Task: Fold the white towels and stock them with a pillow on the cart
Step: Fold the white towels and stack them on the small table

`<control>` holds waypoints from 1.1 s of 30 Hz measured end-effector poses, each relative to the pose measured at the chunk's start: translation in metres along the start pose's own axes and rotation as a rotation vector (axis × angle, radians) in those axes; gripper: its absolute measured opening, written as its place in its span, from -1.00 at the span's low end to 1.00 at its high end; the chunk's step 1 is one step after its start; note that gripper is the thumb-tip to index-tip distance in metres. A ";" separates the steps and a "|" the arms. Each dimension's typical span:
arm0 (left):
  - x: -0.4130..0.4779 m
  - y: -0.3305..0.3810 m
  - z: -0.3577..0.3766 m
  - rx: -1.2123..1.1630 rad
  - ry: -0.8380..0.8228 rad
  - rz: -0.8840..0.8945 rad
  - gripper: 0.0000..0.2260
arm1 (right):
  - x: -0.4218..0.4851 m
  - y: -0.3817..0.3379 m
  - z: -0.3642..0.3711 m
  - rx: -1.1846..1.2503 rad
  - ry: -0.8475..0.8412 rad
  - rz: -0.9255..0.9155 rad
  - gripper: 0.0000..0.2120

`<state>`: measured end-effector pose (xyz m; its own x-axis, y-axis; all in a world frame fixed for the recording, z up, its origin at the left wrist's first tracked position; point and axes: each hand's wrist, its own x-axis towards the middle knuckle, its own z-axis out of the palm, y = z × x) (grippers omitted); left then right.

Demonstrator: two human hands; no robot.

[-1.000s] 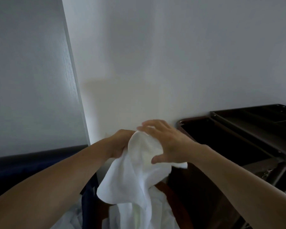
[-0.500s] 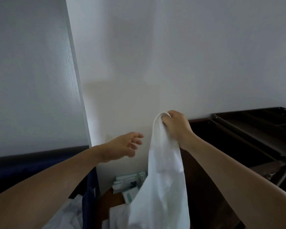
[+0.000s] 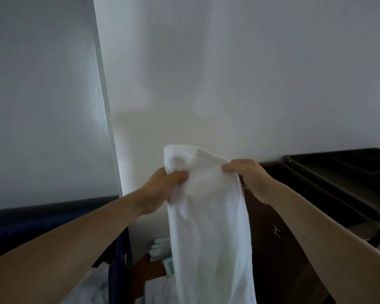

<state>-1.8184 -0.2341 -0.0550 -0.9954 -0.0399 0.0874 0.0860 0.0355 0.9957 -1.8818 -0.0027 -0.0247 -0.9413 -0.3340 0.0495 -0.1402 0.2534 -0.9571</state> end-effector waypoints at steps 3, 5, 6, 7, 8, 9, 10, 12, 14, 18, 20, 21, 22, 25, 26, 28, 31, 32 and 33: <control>0.000 0.019 0.012 0.154 -0.117 0.063 -0.82 | -0.007 -0.003 0.006 -0.077 -0.160 -0.113 -0.83; 0.000 0.023 0.027 0.264 -0.189 0.082 -0.81 | -0.009 -0.006 0.016 -0.230 -0.174 -0.250 -0.77; -0.001 0.024 0.033 0.290 -0.206 0.076 -0.81 | -0.009 -0.006 0.020 -0.324 -0.132 -0.313 -0.77; -0.001 0.023 0.035 0.302 -0.202 0.066 -0.80 | -0.009 -0.006 0.022 -0.386 -0.064 -0.356 -0.81; -0.001 0.022 0.035 0.308 -0.192 0.049 -0.79 | -0.009 -0.005 0.022 -0.411 0.008 -0.376 -0.86; -0.001 0.020 0.034 0.302 -0.186 0.027 -0.76 | -0.009 -0.003 0.022 -0.398 0.066 -0.378 -0.89; -0.002 0.018 0.032 0.294 -0.180 0.014 -0.73 | -0.009 -0.001 0.021 -0.354 0.089 -0.365 -0.91; -0.004 0.012 0.029 0.270 -0.163 0.036 -0.78 | -0.012 0.000 0.019 -0.204 0.053 -0.327 -0.89; -0.008 0.006 0.028 0.284 -0.122 0.086 -0.81 | -0.013 -0.006 0.017 -0.105 0.009 -0.297 -0.88; -0.007 -0.017 0.023 0.536 -0.017 0.119 -0.84 | -0.017 -0.038 0.011 0.065 0.004 -0.240 -0.84; -0.009 -0.033 0.020 0.570 -0.027 0.057 -0.89 | -0.017 -0.062 0.006 0.233 0.050 -0.273 -0.79; -0.011 -0.042 0.020 0.539 -0.076 0.017 -0.91 | -0.017 -0.075 0.002 0.309 0.068 -0.302 -0.75; -0.014 -0.049 0.022 0.478 -0.136 -0.018 -0.90 | -0.017 -0.088 -0.002 0.368 0.076 -0.337 -0.73; -0.024 -0.064 0.032 0.175 -0.259 -0.065 -0.73 | -0.020 -0.118 -0.014 0.415 0.077 -0.422 -0.73; -0.028 -0.066 0.036 0.137 -0.280 -0.052 -0.65 | -0.021 -0.124 -0.016 0.409 0.087 -0.432 -0.75; -0.034 -0.071 0.044 0.221 -0.316 -0.011 -0.56 | -0.021 -0.132 -0.016 0.415 0.120 -0.432 -0.80; -0.035 -0.088 0.056 0.492 -0.304 0.051 -0.75 | -0.023 -0.140 -0.015 0.432 0.166 -0.445 -0.86; -0.036 -0.093 0.059 0.538 -0.287 0.040 -0.87 | -0.024 -0.142 -0.015 0.435 0.181 -0.454 -0.87; -0.035 -0.098 0.059 0.554 -0.280 0.001 -0.90 | -0.024 -0.144 -0.017 0.440 0.199 -0.464 -0.86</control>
<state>-1.7941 -0.1769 -0.1573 -0.9753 0.2209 0.0018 0.1266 0.5518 0.8243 -1.8439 -0.0155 0.1168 -0.8581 -0.1344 0.4956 -0.4457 -0.2845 -0.8488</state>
